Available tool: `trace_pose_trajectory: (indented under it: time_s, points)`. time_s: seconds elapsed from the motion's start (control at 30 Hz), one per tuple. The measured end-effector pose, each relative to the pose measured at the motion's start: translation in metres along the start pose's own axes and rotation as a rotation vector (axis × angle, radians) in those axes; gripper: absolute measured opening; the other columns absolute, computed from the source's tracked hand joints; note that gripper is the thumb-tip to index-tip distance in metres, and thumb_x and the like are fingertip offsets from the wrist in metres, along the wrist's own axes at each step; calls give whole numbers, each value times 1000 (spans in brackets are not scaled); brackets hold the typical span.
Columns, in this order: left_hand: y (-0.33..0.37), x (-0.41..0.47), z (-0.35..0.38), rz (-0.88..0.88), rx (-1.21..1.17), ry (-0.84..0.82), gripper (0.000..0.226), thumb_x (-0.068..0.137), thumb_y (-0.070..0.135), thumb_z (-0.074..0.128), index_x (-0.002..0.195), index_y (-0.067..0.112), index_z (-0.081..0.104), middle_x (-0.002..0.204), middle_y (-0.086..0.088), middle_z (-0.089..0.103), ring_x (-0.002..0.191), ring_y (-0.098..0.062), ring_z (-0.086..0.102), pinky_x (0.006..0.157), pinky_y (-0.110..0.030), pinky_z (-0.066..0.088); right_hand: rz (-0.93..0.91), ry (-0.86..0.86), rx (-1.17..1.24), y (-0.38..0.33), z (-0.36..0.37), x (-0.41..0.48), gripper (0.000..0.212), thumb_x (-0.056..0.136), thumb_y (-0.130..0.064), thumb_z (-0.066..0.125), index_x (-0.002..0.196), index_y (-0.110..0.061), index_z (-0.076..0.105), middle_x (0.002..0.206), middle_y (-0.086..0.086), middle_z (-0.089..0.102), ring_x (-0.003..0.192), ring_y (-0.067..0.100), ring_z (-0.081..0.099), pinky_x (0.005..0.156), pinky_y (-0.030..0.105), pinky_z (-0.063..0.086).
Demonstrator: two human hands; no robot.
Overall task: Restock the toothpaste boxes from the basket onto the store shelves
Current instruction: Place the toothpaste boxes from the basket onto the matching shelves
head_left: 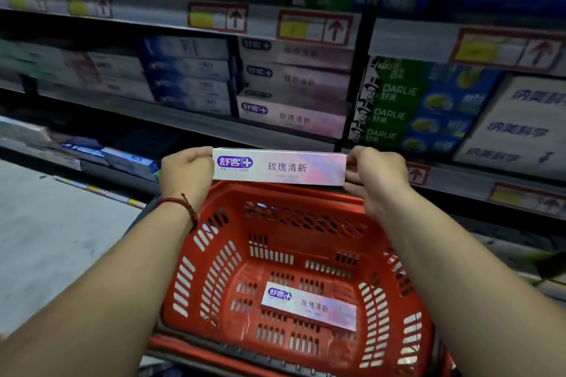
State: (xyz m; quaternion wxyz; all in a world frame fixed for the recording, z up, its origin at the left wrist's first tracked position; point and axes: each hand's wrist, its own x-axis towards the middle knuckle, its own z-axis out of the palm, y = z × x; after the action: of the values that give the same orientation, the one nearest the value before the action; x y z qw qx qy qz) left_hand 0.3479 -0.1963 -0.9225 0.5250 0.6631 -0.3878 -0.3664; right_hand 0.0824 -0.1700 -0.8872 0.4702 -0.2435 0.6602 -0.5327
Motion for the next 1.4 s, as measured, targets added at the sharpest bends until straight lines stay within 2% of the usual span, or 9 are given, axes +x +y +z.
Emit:
trace_pose_trajectory:
  time_s: [0.1,0.13,0.17,0.27,0.47,0.57,0.93,1.2,1.4]
  points:
    - [11,6,6,29,-45,13,42,65,18,54,92,33,82,90,4,80,93,-23,75,94,-47,58,-86,13,2,-5,9,6,16,61,-19,61,77,-15,63,88,32,67,75,27,66,94,66,39]
    - [16,7,9,30,-57,27,44,64,18,54,96,31,82,91,5,79,94,-22,75,93,-45,58,-110,0,-6,-8,12,5,13,60,-20,59,72,-18,62,77,23,63,79,14,45,72,40,24]
    - [21,8,12,35,-68,40,46,64,17,53,99,28,81,92,6,79,94,-19,74,92,-41,59,-141,-3,-30,-10,15,6,9,61,-20,58,67,-14,61,74,12,59,75,17,52,74,38,49]
    - [34,10,22,55,-150,66,51,67,3,52,108,18,79,97,4,78,90,-12,71,86,-28,57,-254,20,-77,-18,19,3,27,71,-21,58,88,-10,76,84,-12,73,90,11,68,82,34,54]
    - [46,26,39,90,-249,84,53,76,-13,49,85,32,76,72,17,74,73,-2,64,73,-18,53,-331,25,-77,-38,25,4,40,90,-2,54,116,-21,78,110,-8,75,107,9,67,101,33,55]
    - [50,36,47,116,-284,98,51,77,-14,50,102,23,76,78,16,74,72,2,63,68,-13,50,-344,13,-61,-44,27,9,42,91,-1,55,123,-21,74,119,-7,72,115,12,65,105,35,52]
    - [54,63,85,184,-263,0,67,82,-14,55,144,13,54,138,-2,59,113,-4,60,80,-8,52,-315,61,-18,-41,24,30,53,87,-7,62,140,-15,60,128,0,68,114,15,66,103,35,53]
    - [27,52,110,251,56,-251,81,79,19,60,155,10,35,168,2,15,151,-13,28,124,-41,27,-317,18,-87,-39,26,22,54,95,-9,60,148,-18,52,111,-19,61,84,-15,57,78,9,40]
    - [16,39,119,249,88,-307,83,72,28,56,154,25,41,164,11,26,148,-6,31,120,-34,33,-323,-34,-132,-35,33,18,62,93,-10,63,151,-18,47,144,-5,56,132,10,50,105,26,39]
